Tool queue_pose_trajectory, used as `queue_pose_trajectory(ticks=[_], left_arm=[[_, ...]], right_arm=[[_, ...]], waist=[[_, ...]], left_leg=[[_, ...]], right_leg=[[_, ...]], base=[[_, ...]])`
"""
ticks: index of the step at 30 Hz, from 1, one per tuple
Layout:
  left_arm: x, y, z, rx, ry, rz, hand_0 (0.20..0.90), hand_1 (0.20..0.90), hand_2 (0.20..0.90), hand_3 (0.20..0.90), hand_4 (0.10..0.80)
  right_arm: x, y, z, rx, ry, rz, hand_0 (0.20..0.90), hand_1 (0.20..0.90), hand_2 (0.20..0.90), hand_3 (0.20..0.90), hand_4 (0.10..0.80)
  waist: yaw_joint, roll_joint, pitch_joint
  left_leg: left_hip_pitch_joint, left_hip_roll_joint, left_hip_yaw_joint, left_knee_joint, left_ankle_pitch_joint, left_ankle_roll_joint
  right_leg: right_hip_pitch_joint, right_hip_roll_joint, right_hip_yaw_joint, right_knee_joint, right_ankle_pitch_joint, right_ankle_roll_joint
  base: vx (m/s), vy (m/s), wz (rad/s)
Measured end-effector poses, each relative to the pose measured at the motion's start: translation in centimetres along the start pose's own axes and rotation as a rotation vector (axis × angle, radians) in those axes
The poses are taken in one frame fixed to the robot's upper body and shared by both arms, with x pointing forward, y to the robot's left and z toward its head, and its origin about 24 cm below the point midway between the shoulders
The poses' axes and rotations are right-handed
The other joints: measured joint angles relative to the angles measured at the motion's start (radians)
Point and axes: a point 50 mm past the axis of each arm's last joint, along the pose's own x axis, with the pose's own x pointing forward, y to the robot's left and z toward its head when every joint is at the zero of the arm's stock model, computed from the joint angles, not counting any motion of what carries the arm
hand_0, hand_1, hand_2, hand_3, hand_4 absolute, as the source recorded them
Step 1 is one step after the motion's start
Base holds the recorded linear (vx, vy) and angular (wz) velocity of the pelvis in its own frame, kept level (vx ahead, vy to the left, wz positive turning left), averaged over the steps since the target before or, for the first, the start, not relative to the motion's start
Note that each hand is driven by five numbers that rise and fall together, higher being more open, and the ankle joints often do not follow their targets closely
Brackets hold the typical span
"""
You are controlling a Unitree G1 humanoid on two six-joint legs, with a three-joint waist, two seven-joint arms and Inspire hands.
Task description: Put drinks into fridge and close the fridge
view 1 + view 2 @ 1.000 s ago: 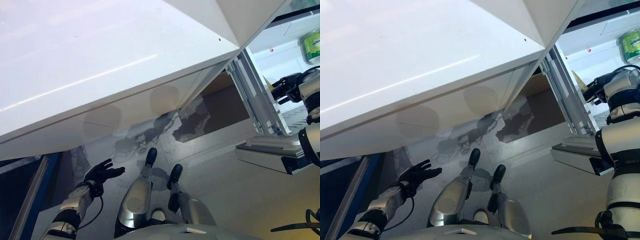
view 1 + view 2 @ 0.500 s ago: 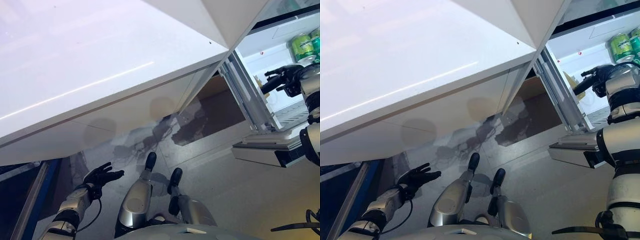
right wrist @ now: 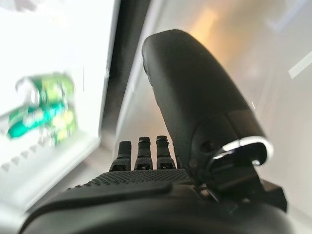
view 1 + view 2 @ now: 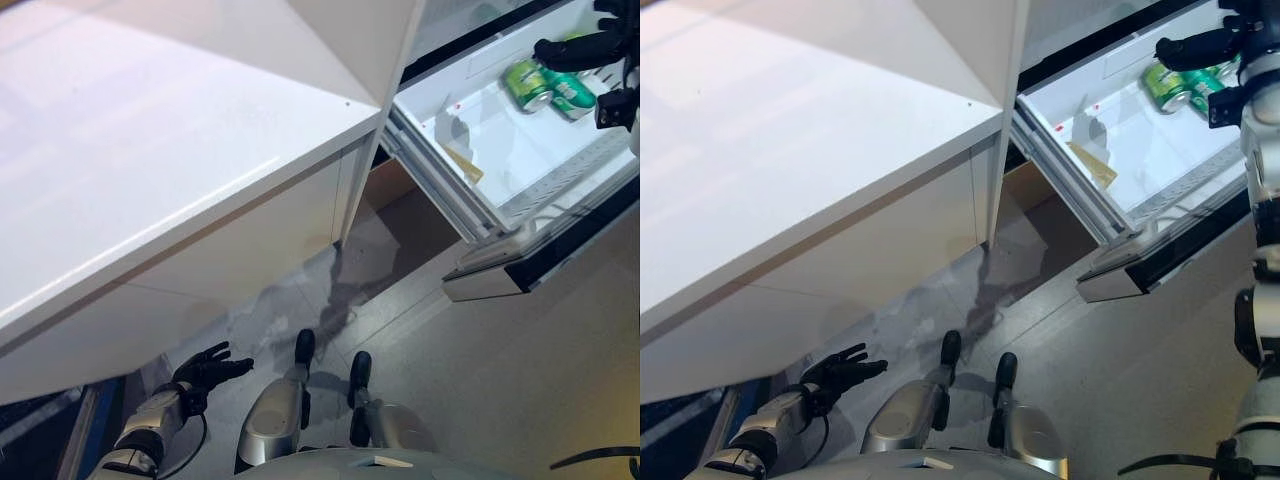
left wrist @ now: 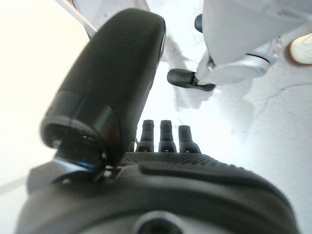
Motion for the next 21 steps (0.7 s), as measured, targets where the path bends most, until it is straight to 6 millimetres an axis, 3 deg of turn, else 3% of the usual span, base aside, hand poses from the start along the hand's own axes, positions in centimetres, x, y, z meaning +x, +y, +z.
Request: queue_pose_trajectory(ticks=[3,6,11,12,15,19,21], left_arm=[[-0.4,-0.3,-2.6,-0.024,0.061,-0.004,0.900,0.900,0.900,0.900,0.800],[-0.6,-0.3,-3.7,-0.043,0.087,0.001,0.900,0.900,0.900,0.900,0.800],[-1.1,-0.4,-6.1,-0.058,0.174,0.025,0.900,0.900,0.900,0.900,0.800],[-1.1,-0.4,-6.3,-0.065,0.183,0.028,0.900,0.900,0.900,0.900,0.800],[-1.7,-0.2,-8.2,-0.084,0.247,0.055,0.900,0.900,0.900,0.900,0.800],[-2.4,0.2,-10.0,-0.112,0.321,0.082,0.900,0.900,0.900,0.900,0.800],[-2.5,0.2,-10.1,-0.116,0.327,0.091,0.900,0.900,0.900,0.900,0.800]], right_arm=[[-2.9,-0.4,-3.6,-0.016,0.058,-0.032,0.900,0.900,0.900,0.900,0.800],[-5.1,-0.9,-6.4,0.003,0.126,-0.078,0.900,0.900,0.900,0.900,0.800],[-12.8,-0.9,-14.9,-0.036,0.414,-0.127,0.900,0.900,0.900,0.900,0.800],[-13.7,-1.0,-15.8,-0.038,0.450,-0.132,0.900,0.900,0.900,0.900,0.800],[-19.4,-0.7,-20.9,-0.045,0.699,-0.135,0.900,0.900,0.900,0.900,0.800],[-25.3,-0.1,-24.3,-0.046,0.924,-0.110,0.900,0.900,0.900,0.900,0.800],[-26.2,0.1,-24.9,-0.038,0.970,-0.081,0.900,0.900,0.900,0.900,0.800]], waist=[[-0.049,0.003,-0.066],[-0.091,0.003,-0.088],[-0.161,0.017,-0.132],[-0.162,0.017,-0.132],[-0.184,0.013,-0.132],[-0.196,0.016,-0.129],[-0.198,0.025,-0.116]], left_leg=[[0.025,0.001,0.029,0.000,-0.014,0.007],[0.045,0.002,0.040,-0.001,-0.021,0.008],[0.083,0.002,0.068,0.000,-0.043,0.005],[0.090,0.002,0.068,0.000,-0.044,0.006],[0.147,0.000,0.073,0.000,-0.060,0.006],[0.163,-0.002,0.075,0.029,-0.075,0.006],[0.156,-0.004,0.074,0.053,-0.084,0.005]], right_leg=[[0.014,0.000,0.031,0.000,-0.003,0.004],[0.030,0.000,0.041,0.000,-0.005,0.006],[0.058,-0.003,0.066,0.000,-0.014,0.013],[0.066,-0.003,0.066,0.000,-0.014,0.013],[0.116,-0.005,0.069,0.000,-0.032,0.016],[0.146,-0.008,0.071,0.005,-0.037,0.016],[0.147,-0.010,0.070,0.010,-0.036,0.016]], base=[[0.051,-0.030,-0.28],[0.083,-0.039,-0.15],[0.124,-0.017,-0.15],[0.149,-0.027,-0.02],[0.184,-0.038,-0.02],[0.103,-0.031,0.00],[-0.156,-0.027,0.01]])
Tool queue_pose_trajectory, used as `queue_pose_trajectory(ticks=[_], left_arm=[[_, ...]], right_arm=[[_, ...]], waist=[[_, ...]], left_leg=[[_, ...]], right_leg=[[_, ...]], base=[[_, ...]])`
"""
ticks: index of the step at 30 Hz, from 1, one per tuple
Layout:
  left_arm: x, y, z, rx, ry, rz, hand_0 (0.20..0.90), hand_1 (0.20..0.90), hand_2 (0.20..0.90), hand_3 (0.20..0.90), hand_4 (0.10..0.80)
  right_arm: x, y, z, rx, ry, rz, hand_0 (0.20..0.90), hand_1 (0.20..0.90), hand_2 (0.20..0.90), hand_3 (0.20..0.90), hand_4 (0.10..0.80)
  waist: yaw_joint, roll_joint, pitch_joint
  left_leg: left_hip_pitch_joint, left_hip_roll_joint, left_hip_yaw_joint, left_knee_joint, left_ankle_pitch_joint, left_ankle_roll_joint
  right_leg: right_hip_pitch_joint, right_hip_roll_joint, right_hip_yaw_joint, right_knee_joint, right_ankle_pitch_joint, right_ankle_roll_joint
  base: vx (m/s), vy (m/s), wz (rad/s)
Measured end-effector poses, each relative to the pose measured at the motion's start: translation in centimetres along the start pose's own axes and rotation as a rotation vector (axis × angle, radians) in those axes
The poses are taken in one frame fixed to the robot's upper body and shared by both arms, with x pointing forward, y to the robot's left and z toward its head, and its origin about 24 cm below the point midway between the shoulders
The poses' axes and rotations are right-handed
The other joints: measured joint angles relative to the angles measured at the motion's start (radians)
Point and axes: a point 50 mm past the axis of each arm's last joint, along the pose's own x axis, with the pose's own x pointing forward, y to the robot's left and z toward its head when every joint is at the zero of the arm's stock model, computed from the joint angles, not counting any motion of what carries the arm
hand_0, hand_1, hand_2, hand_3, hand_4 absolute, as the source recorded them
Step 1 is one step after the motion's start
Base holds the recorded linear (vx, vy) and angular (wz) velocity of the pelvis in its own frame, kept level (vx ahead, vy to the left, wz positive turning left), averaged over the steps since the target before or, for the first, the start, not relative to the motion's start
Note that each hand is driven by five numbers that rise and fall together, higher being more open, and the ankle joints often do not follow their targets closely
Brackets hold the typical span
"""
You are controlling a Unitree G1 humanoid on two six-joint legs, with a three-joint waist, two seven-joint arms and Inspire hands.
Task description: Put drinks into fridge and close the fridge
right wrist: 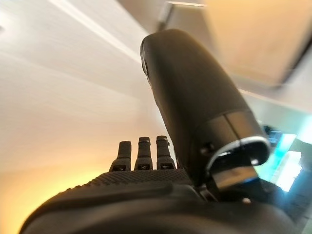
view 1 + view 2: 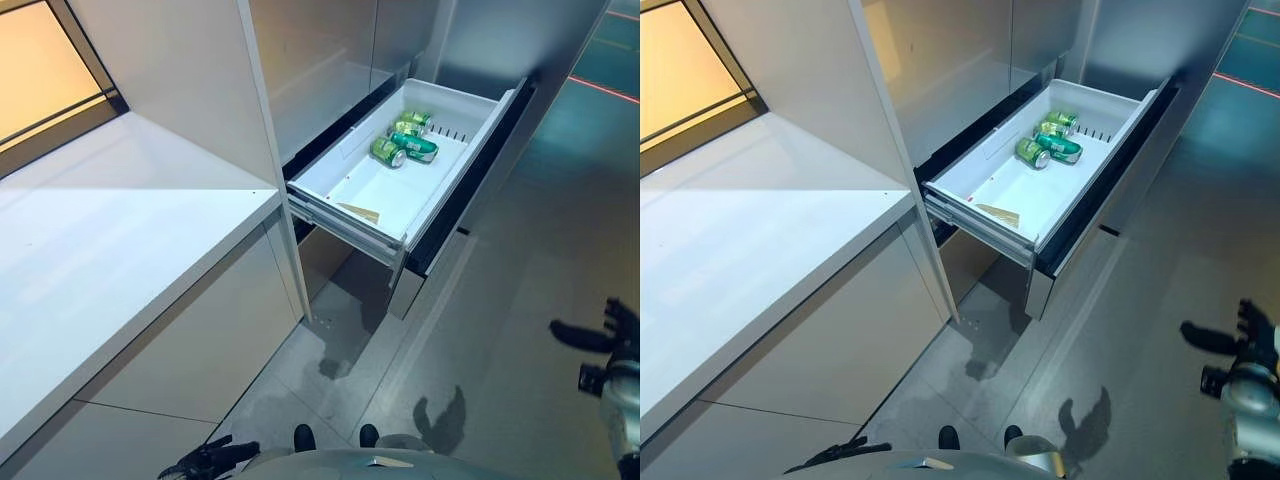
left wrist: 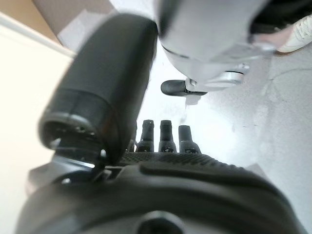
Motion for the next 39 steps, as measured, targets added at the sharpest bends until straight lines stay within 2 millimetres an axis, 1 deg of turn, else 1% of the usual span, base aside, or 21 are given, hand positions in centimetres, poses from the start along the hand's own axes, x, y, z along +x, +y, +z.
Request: queue_pose_trajectory(ticks=[1,3,4,5,6,8,9,10,11,12,13,17,19,21,24,26,29,33,34,35,39], left_arm=[[0.0,-0.1,0.4,0.004,-0.009,0.001,0.900,0.900,0.900,0.900,0.800],[0.2,-0.8,2.0,0.021,-0.046,-0.001,0.900,0.900,0.900,0.900,0.800],[0.2,-1.2,4.0,0.021,-0.098,-0.007,0.900,0.900,0.900,0.900,0.800],[0.2,-1.6,6.1,0.040,-0.147,-0.012,0.900,0.900,0.900,0.900,0.800],[0.0,-1.9,7.8,0.044,-0.192,-0.013,0.900,0.900,0.900,0.900,0.800],[-0.3,-2.6,10.4,0.042,-0.266,-0.022,0.900,0.900,0.900,0.900,0.800],[-0.5,-3.1,11.5,0.045,-0.301,-0.032,0.900,0.900,0.900,0.900,0.800],[-0.5,-3.5,12.0,0.047,-0.317,-0.040,0.900,0.900,0.900,0.900,0.800],[-0.6,-3.6,12.1,0.048,-0.318,-0.041,0.900,0.900,0.900,0.900,0.800],[-0.6,-3.8,12.5,0.055,-0.324,-0.032,0.900,0.900,0.900,0.900,0.800],[-0.6,-3.9,12.7,0.056,-0.330,-0.026,0.900,0.900,0.900,0.900,0.800],[-0.7,-3.8,12.9,0.054,-0.335,-0.003,0.900,0.900,0.900,0.900,0.800],[-0.7,-3.8,12.9,0.059,-0.333,0.006,0.900,0.900,0.900,0.900,0.800],[-0.7,-4.1,13.2,0.074,-0.336,0.003,0.900,0.900,0.900,0.900,0.800],[-0.9,-4.7,14.1,0.082,-0.359,-0.008,0.900,0.900,0.900,0.900,0.800],[-1.0,-5.0,14.4,0.083,-0.367,-0.014,0.900,0.900,0.900,0.900,0.800],[-1.0,-5.9,14.9,0.082,-0.378,-0.031,0.900,0.900,0.900,0.900,0.800],[-0.9,-6.6,14.8,0.078,-0.377,-0.038,0.900,0.900,0.900,0.900,0.800],[-0.9,-6.6,14.8,0.077,-0.375,-0.038,0.900,0.900,0.900,0.900,0.800],[-0.9,-6.6,14.8,0.077,-0.374,-0.037,0.900,0.900,0.900,0.900,0.800],[-0.8,-6.6,14.4,0.076,-0.361,-0.035,0.900,0.900,0.900,0.900,0.800]], right_arm=[[0.1,0.1,0.2,0.004,-0.005,0.003,0.900,0.900,0.900,0.900,0.800],[0.5,0.8,1.9,0.019,-0.048,0.019,0.900,0.900,0.900,0.900,0.800],[1.0,1.9,4.4,0.035,-0.113,0.045,0.900,0.900,0.900,0.900,0.800],[1.4,2.9,7.0,0.042,-0.180,0.069,0.900,0.900,0.900,0.900,0.800],[1.5,3.9,9.6,0.066,-0.245,0.096,0.900,0.900,0.900,0.900,0.800],[1.3,5.2,13.6,0.129,-0.354,0.132,0.900,0.900,0.900,0.900,0.800],[1.0,5.7,15.4,0.149,-0.407,0.147,0.900,0.900,0.900,0.900,0.800],[0.7,6.3,17.0,0.158,-0.452,0.169,0.900,0.900,0.900,0.900,0.800],[0.6,6.6,17.5,0.158,-0.467,0.181,0.900,0.900,0.900,0.900,0.800],[0.1,7.4,19.0,0.153,-0.513,0.221,0.900,0.900,0.900,0.900,0.800],[-0.2,7.9,19.8,0.147,-0.539,0.249,0.900,0.900,0.900,0.900,0.800],[-1.2,9.5,22.2,0.084,-0.618,0.315,0.900,0.900,0.900,0.900,0.800],[-1.3,9.5,22.9,0.064,-0.637,0.314,0.900,0.900,0.900,0.900,0.800],[-1.6,10.0,24.1,0.024,-0.671,0.318,0.900,0.900,0.900,0.900,0.800],[-2.3,10.8,26.0,-0.018,-0.720,0.314,0.900,0.900,0.900,0.900,0.800],[-2.5,11.1,26.5,-0.033,-0.733,0.319,0.900,0.900,0.900,0.900,0.800],[-3.4,12.0,27.8,-0.066,-0.776,0.335,0.900,0.900,0.900,0.900,0.800],[-4.2,12.8,28.7,-0.082,-0.810,0.354,0.900,0.900,0.900,0.900,0.800],[-4.5,13.2,29.0,-0.086,-0.821,0.362,0.900,0.900,0.900,0.900,0.800],[-4.7,13.5,29.2,-0.088,-0.829,0.371,0.900,0.900,0.900,0.900,0.800],[-5.0,14.6,28.8,-0.112,-0.821,0.404,0.900,0.900,0.900,0.900,0.800]], waist=[[0.000,0.006,0.012],[0.002,0.024,0.031],[0.004,0.034,0.069],[0.004,0.039,0.124],[0.006,0.037,0.167],[0.028,0.025,0.232],[0.041,0.018,0.264],[0.055,0.016,0.285],[0.058,0.016,0.287],[0.065,0.016,0.289],[0.073,0.016,0.293],[0.096,0.017,0.306],[0.096,0.017,0.310],[0.094,0.020,0.320],[0.090,0.023,0.324],[0.091,0.024,0.324],[0.094,0.027,0.327],[0.101,0.028,0.327],[0.104,0.028,0.327],[0.104,0.030,0.329],[0.130,0.031,0.329]], left_leg=[[-0.016,0.000,-0.001,0.018,-0.004,0.001],[-0.116,0.005,-0.002,0.073,-0.006,0.003],[-0.196,0.005,-0.013,0.124,-0.003,0.004],[-0.250,0.004,-0.025,0.166,-0.004,0.002],[-0.297,0.005,-0.025,0.195,-0.009,0.009],[-0.360,-0.001,-0.026,0.239,-0.009,0.009],[-0.378,-0.003,-0.027,0.262,-0.009,0.009],[-0.396,-0.011,-0.034,0.287,-0.011,0.012],[-0.408,-0.012,-0.039,0.299,-0.012,0.012],[-0.441,-0.014,-0.047,0.332,-0.019,0.014],[-0.455,-0.014,-0.048,0.350,-0.020,0.014],[-0.496,-0.018,-0.049,0.430,-0.054,0.020],[-0.513,-0.018,-0.048,0.444,-0.056,0.022],[-0.529,-0.020,-0.047,0.454,-0.057,0.022],[-0.557,-0.018,-0.048,0.468,-0.057,0.022],[-0.559,-0.017,-0.050,0.468,-0.057,0.022],[-0.566,-0.016,-0.059,0.468,-0.057,0.020],[-0.570,-0.016,-0.077,0.469,-0.056,0.010],[-0.569,-0.016,-0.084,0.469,-0.053,0.002],[-0.564,-0.015,-0.092,0.468,-0.054,-0.001],[-0.500,-0.013,-0.115,0.435,-0.056,-0.013]], right_leg=[[-0.014,-0.001,0.000,0.015,-0.003,-0.002],[-0.114,0.000,-0.002,0.074,-0.006,-0.004],[-0.207,0.000,-0.001,0.141,-0.011,-0.003],[-0.266,0.001,0.001,0.195,-0.016,-0.006],[-0.322,0.001,0.004,0.246,-0.026,-0.011],[-0.409,-0.001,0.009,0.331,-0.040,-0.014],[-0.438,-0.007,0.013,0.367,-0.049,-0.018],[-0.460,-0.009,0.012,0.403,-0.060,-0.020],[-0.472,-0.010,0.011,0.420,-0.066,-0.019],[-0.505,-0.015,0.007,0.459,-0.080,-0.021],[-0.519,-0.017,0.003,0.476,-0.086,-0.023],[-0.556,-0.027,-0.003,0.566,-0.126,-0.026],[-0.571,-0.027,-0.002,0.577,-0.126,-0.026],[-0.590,-0.027,0.001,0.594,-0.128,-0.024],[-0.619,-0.026,0.000,0.609,-0.126,-0.027],[-0.621,-0.026,-0.003,0.610,-0.124,-0.029],[-0.627,-0.024,-0.007,0.610,-0.121,-0.034],[-0.625,-0.016,-0.016,0.604,-0.122,-0.037],[-0.620,-0.015,-0.022,0.603,-0.122,-0.045],[-0.610,-0.014,-0.030,0.596,-0.123,-0.046],[-0.533,-0.010,-0.050,0.553,-0.126,-0.054]], base=[[-0.399,-0.024,0.03],[-0.526,-0.028,-0.01],[-0.411,-0.026,-0.06],[-0.315,-0.027,-0.09],[-0.159,-0.029,-0.07],[-0.099,-0.028,-0.06],[-0.080,-0.012,-0.02],[-0.075,-0.007,0.01],[-0.041,0.004,0.12],[-0.010,0.006,0.16],[0.004,0.006,0.15],[-0.002,0.009,0.07],[-0.018,0.007,-0.01],[-0.058,0.016,-0.03],[-0.035,0.007,-0.06],[0.000,0.000,0.00],[0.000,0.000,0.00],[0.005,-0.003,0.01],[0.044,-0.014,0.09],[0.052,-0.016,0.14],[0.092,-0.029,0.16]])
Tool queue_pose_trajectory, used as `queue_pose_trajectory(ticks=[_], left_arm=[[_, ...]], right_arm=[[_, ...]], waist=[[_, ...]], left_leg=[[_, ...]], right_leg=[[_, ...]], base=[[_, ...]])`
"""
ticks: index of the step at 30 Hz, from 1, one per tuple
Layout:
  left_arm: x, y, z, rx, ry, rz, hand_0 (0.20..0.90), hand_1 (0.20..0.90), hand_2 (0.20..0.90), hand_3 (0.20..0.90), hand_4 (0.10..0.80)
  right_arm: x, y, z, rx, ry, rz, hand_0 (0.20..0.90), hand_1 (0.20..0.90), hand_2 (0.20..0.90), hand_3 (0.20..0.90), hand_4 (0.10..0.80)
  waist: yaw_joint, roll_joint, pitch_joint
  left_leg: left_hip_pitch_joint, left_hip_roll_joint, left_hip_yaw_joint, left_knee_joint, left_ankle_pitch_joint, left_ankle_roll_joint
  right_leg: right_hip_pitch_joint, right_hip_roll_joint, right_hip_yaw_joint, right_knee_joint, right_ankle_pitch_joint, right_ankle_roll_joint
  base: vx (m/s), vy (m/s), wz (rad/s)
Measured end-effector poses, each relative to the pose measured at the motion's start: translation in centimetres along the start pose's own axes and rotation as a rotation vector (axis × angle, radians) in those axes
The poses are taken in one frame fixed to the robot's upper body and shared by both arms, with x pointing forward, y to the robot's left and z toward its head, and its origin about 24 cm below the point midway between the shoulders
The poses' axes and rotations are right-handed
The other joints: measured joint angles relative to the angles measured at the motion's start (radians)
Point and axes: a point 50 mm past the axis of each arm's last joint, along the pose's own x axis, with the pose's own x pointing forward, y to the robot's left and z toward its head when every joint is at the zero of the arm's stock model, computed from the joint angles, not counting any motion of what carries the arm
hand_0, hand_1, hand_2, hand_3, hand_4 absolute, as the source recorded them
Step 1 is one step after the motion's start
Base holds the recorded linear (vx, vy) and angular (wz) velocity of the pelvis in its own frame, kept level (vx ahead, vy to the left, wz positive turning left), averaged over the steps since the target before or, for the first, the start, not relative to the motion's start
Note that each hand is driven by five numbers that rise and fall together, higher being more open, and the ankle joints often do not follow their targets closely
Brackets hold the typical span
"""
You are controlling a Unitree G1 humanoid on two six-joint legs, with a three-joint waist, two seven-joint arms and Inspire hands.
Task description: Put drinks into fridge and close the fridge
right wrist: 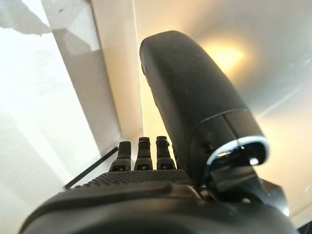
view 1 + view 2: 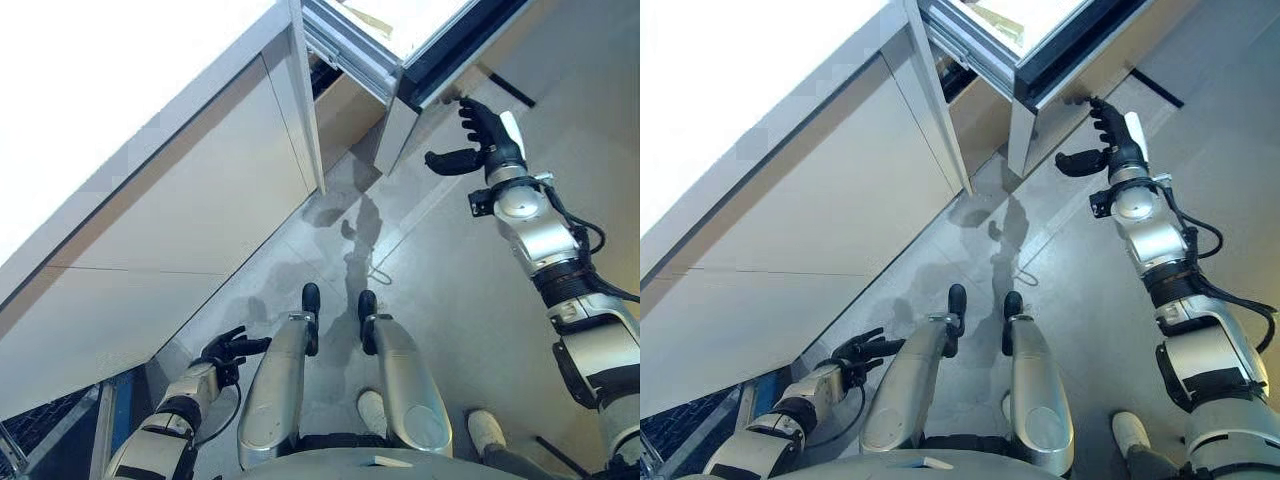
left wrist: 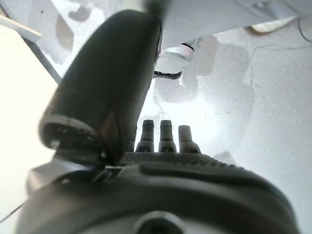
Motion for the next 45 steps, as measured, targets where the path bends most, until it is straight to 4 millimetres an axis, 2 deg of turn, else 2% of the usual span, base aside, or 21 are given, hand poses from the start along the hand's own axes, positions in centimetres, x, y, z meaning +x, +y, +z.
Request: queue_pose_trajectory(ticks=[5,9,12,15,16,17,20,24,25,28,31,33,34,35,36,39,40,41,43,45], left_arm=[[0.0,0.1,-0.3,0.001,0.013,0.004,0.900,0.900,0.900,0.900,0.800],[-0.1,0.2,-0.5,0.001,0.015,0.002,0.900,0.900,0.900,0.900,0.800],[-0.1,0.2,-0.7,0.003,0.019,-0.003,0.900,0.900,0.900,0.900,0.800],[-0.2,0.4,-1.0,0.007,0.020,-0.018,0.900,0.900,0.900,0.900,0.800],[-0.2,0.6,-1.2,0.006,0.023,-0.017,0.900,0.900,0.900,0.900,0.800],[-0.3,0.9,-1.6,0.008,0.031,-0.018,0.900,0.900,0.900,0.900,0.800],[-0.4,1.0,-2.1,0.035,0.033,-0.032,0.900,0.900,0.900,0.900,0.800],[-1.0,1.7,-4.7,0.035,0.080,-0.027,0.900,0.900,0.900,0.900,0.800],[-1.4,2.1,-6.0,0.030,0.105,-0.020,0.900,0.900,0.900,0.900,0.800],[-2.1,2.8,-8.0,0.016,0.147,-0.004,0.900,0.900,0.900,0.900,0.800],[-3.0,3.7,-10.3,-0.017,0.196,0.022,0.900,0.900,0.900,0.900,0.800],[-3.6,4.1,-11.4,-0.034,0.216,0.032,0.900,0.900,0.900,0.900,0.800],[-3.8,4.3,-11.9,-0.037,0.227,0.035,0.900,0.900,0.900,0.900,0.800],[-4.0,4.5,-12.3,-0.041,0.238,0.032,0.900,0.900,0.900,0.900,0.800],[-4.1,4.6,-12.6,-0.042,0.246,0.030,0.900,0.900,0.900,0.900,0.800],[-3.8,4.5,-12.1,-0.042,0.242,-0.008,0.900,0.900,0.900,0.900,0.800],[-3.7,4.4,-11.9,-0.042,0.240,-0.016,0.900,0.900,0.900,0.900,0.800],[-3.5,4.3,-11.5,-0.042,0.231,-0.034,0.900,0.900,0.900,0.900,0.800],[-3.3,4.0,-11.2,-0.043,0.225,-0.052,0.900,0.900,0.900,0.900,0.800],[-3.2,4.0,-11.4,-0.039,0.226,-0.061,0.900,0.900,0.900,0.900,0.800]], right_arm=[[0.1,2.1,0.7,0.116,-0.001,0.056,0.900,0.900,0.900,0.900,0.800],[0.4,2.8,1.9,0.174,-0.020,0.058,0.900,0.900,0.900,0.900,0.800],[0.6,2.9,2.5,0.189,-0.030,0.060,0.900,0.900,0.900,0.900,0.800],[1.2,2.9,5.2,0.213,-0.106,0.063,0.900,0.900,0.900,0.900,0.800],[1.4,2.9,5.3,0.217,-0.089,0.041,0.900,0.900,0.900,0.900,0.800],[1.5,2.8,4.4,0.211,-0.055,0.035,0.900,0.900,0.900,0.900,0.800],[1.6,2.5,4.6,0.231,-0.058,0.033,0.900,0.900,0.900,0.900,0.800],[0.9,3.4,3.6,0.260,-0.053,0.072,0.900,0.900,0.900,0.900,0.800],[0.0,4.1,1.4,0.265,0.007,0.112,0.900,0.900,0.900,0.900,0.800],[-2.3,4.6,-1.7,0.344,0.032,0.143,0.900,0.900,0.900,0.900,0.800],[-7.7,5.3,-9.0,0.438,0.178,0.112,0.900,0.900,0.900,0.900,0.800],[-12.6,6.0,-14.7,0.418,0.393,0.100,0.900,0.900,0.900,0.900,0.800],[-14.0,6.2,-16.2,0.407,0.455,0.098,0.900,0.900,0.900,0.900,0.800],[-17.7,6.4,-19.8,0.373,0.632,0.096,0.900,0.900,0.900,0.900,0.800],[-19.1,6.4,-20.9,0.364,0.694,0.091,0.900,0.900,0.900,0.900,0.800],[-27.6,6.7,-26.5,0.308,1.070,0.087,0.900,0.900,0.900,0.900,0.800],[-28.9,6.7,-27.0,0.299,1.116,0.091,0.900,0.900,0.900,0.900,0.800],[-31.9,7.2,-27.9,0.296,1.220,0.099,0.900,0.900,0.900,0.900,0.800],[-35.0,8.2,-28.4,0.306,1.328,0.133,0.900,0.900,0.900,0.900,0.800],[-36.6,9.5,-28.3,0.326,1.388,0.191,0.900,0.900,0.900,0.900,0.800]], waist=[[0.026,0.000,-0.001],[0.055,0.000,-0.001],[0.093,0.000,-0.002],[0.126,-0.002,-0.003],[0.129,-0.006,-0.005],[0.131,-0.016,-0.013],[0.132,-0.017,-0.027],[0.137,-0.036,-0.154],[0.136,-0.053,-0.219],[0.129,-0.077,-0.279],[0.094,-0.105,-0.344],[0.053,-0.113,-0.378],[0.042,-0.113,-0.389],[0.016,-0.112,-0.408],[0.005,-0.109,-0.410],[-0.046,-0.107,-0.411],[-0.052,-0.105,-0.411],[-0.066,-0.104,-0.412],[-0.069,-0.103,-0.412],[-0.069,-0.102,-0.413]], left_leg=[[0.113,0.000,-0.044,-0.107,0.027,-0.017],[0.179,0.002,-0.085,-0.188,0.054,-0.033],[0.243,0.009,-0.103,-0.225,0.065,-0.030],[0.300,0.009,-0.103,-0.251,0.065,-0.030],[0.313,0.009,-0.103,-0.257,0.065,-0.030],[0.334,0.009,-0.103,-0.267,0.064,-0.031],[0.367,0.016,-0.098,-0.288,0.063,-0.032],[0.363,0.020,-0.081,-0.327,0.064,-0.030],[0.369,0.018,-0.075,-0.346,0.064,-0.028],[0.398,0.017,-0.049,-0.383,0.067,-0.022],[0.430,0.017,-0.013,-0.431,0.068,-0.013],[0.451,0.017,0.008,-0.462,0.070,-0.009],[0.453,0.018,0.014,-0.470,0.071,-0.008],[0.456,0.018,0.023,-0.485,0.074,-0.003],[0.456,0.018,0.024,-0.488,0.075,-0.002],[0.454,0.019,0.040,-0.490,0.074,-0.001],[0.452,0.020,0.042,-0.492,0.074,-0.001],[0.454,0.022,0.042,-0.493,0.074,-0.001],[0.459,0.027,0.053,-0.494,0.073,-0.003],[0.465,0.031,0.067,-0.494,0.071,-0.007]], right_leg=[[0.132,0.001,-0.053,-0.097,0.007,-0.007],[0.213,0.006,-0.098,-0.179,0.014,-0.015],[0.292,0.013,-0.123,-0.240,0.014,-0.015],[0.363,0.017,-0.133,-0.289,0.014,-0.015],[0.378,0.018,-0.134,-0.298,0.014,-0.015],[0.401,0.019,-0.137,-0.312,0.014,-0.015],[0.428,0.024,-0.136,-0.324,0.015,-0.016],[0.411,0.026,-0.121,-0.352,0.017,-0.016],[0.414,0.025,-0.115,-0.371,0.020,-0.011],[0.433,0.025,-0.092,-0.407,0.027,-0.001],[0.455,0.025,-0.064,-0.447,0.035,0.009],[0.468,0.026,-0.044,-0.476,0.046,0.016],[0.467,0.026,-0.038,-0.481,0.048,0.018],[0.468,0.027,-0.030,-0.498,0.057,0.021],[0.470,0.027,-0.029,-0.505,0.061,0.021],[0.488,0.029,-0.009,-0.558,0.094,0.023],[0.488,0.030,-0.006,-0.563,0.098,0.021],[0.487,0.032,-0.005,-0.563,0.100,0.020],[0.488,0.035,0.002,-0.563,0.102,0.017],[0.489,0.039,0.015,-0.563,0.101,0.018]], base=[[0.065,-0.025,0.26],[0.066,-0.030,0.33],[0.068,-0.023,0.30],[0.039,0.012,0.12],[0.046,0.047,0.07],[0.035,0.046,0.05],[0.006,0.061,0.00],[-0.070,0.072,-0.11],[-0.082,0.056,-0.11],[-0.078,0.051,-0.20],[-0.057,0.023,-0.27],[-0.070,-0.008,-0.29],[-0.081,-0.019,-0.27],[-0.076,-0.023,-0.20],[-0.066,-0.028,-0.19],[-0.060,-0.023,-0.19],[-0.064,-0.011,-0.13],[-0.033,0.001,-0.08],[-0.025,0.006,-0.11],[-0.034,0.014,-0.18]])
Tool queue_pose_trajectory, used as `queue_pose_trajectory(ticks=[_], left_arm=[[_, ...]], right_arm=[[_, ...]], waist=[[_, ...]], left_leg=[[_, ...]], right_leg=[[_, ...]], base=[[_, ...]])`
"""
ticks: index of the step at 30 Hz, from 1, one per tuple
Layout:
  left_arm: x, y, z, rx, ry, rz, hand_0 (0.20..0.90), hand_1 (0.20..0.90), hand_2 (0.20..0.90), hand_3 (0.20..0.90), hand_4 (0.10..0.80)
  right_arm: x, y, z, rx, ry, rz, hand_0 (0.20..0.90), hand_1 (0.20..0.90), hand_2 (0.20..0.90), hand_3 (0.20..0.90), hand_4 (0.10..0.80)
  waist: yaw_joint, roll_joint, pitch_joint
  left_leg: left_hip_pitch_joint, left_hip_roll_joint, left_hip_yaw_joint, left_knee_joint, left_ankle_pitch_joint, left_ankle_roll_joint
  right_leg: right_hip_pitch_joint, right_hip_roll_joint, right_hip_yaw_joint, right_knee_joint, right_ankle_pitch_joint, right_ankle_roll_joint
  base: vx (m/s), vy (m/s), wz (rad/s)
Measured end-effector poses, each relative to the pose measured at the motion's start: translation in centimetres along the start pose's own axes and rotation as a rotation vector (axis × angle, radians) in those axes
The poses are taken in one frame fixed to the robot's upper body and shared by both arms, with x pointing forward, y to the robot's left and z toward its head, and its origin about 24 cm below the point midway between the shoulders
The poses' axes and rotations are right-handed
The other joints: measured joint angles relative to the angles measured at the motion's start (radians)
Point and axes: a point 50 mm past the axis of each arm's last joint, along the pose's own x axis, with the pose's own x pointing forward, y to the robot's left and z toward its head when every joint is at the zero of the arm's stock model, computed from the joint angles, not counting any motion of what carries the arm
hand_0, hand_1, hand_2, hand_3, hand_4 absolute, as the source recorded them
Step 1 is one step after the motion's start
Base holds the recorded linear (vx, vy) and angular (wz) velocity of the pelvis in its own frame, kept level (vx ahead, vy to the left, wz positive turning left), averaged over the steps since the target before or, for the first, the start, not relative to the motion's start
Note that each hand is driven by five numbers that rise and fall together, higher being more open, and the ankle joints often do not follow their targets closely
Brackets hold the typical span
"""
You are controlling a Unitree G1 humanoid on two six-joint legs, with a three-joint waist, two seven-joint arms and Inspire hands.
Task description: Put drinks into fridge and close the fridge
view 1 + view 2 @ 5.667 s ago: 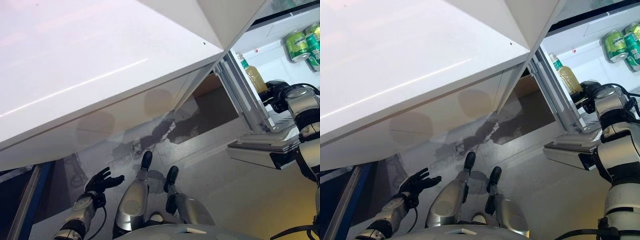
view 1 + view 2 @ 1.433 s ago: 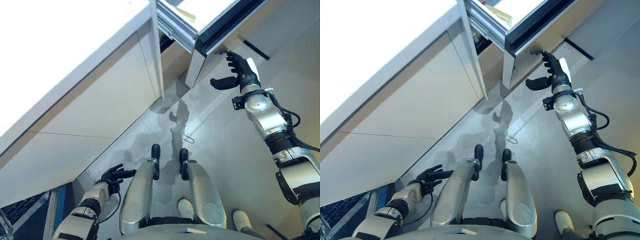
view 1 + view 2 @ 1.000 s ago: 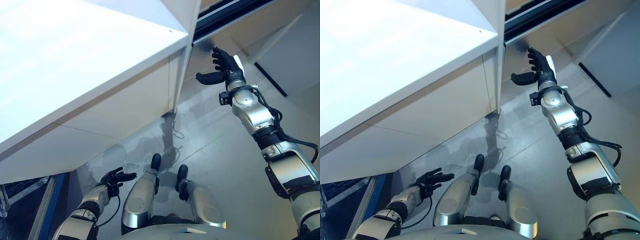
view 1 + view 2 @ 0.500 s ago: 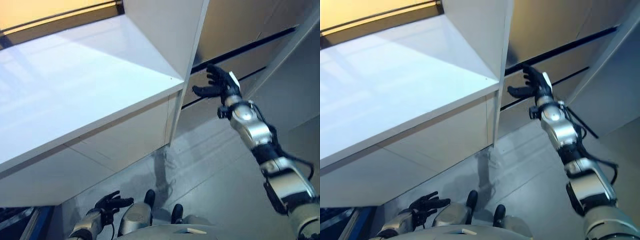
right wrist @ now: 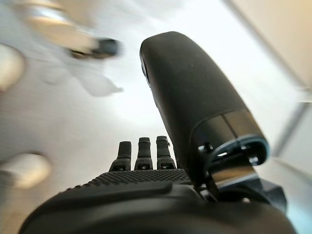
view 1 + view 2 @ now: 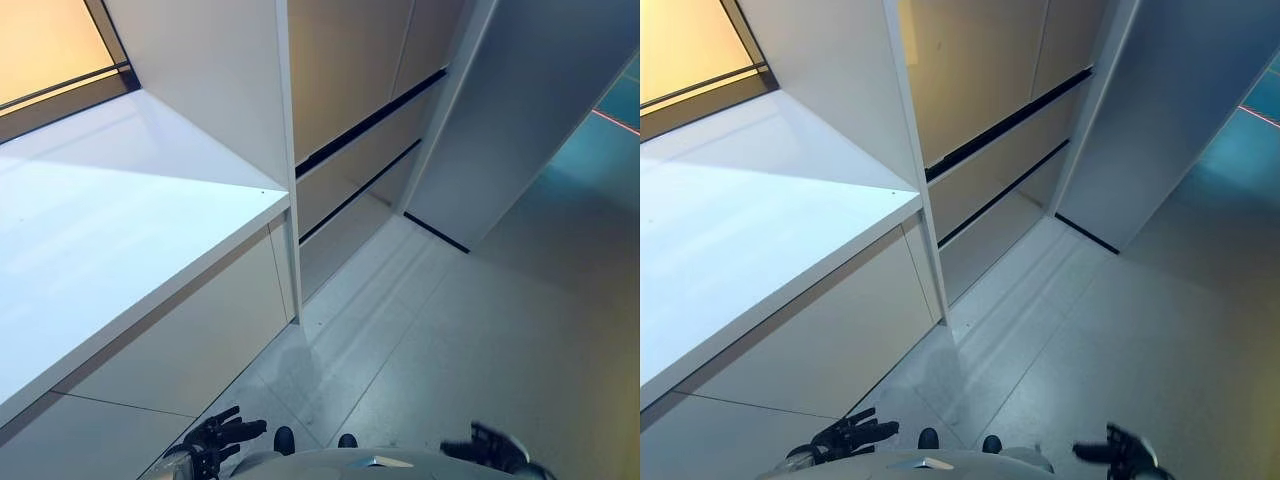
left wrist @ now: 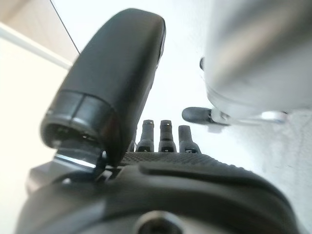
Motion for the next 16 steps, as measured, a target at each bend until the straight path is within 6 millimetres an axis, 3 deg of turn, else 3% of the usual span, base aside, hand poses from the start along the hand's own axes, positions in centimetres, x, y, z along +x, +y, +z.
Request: queue_pose_trajectory(ticks=[5,16], left_arm=[[0.1,-0.4,-1.2,0.012,0.028,-0.005,0.900,0.900,0.900,0.900,0.800],[0.1,-0.7,-1.7,0.024,0.039,0.004,0.900,0.900,0.900,0.900,0.800]], right_arm=[[0.0,2.4,-1.7,-0.034,0.081,0.127,0.900,0.900,0.900,0.900,0.800],[0.2,2.4,-1.0,-0.147,0.117,0.144,0.900,0.900,0.900,0.900,0.800]], waist=[[-0.002,0.015,-0.017],[0.011,0.014,-0.027]], left_leg=[[0.000,0.000,0.001,0.000,-0.001,-0.004],[0.002,-0.001,-0.001,0.001,0.002,0.001]], right_leg=[[-0.003,0.000,0.002,0.000,0.003,-0.003],[-0.002,-0.001,-0.001,0.000,0.006,-0.007]], base=[[-0.025,0.015,-0.02],[-0.003,0.001,0.00]])
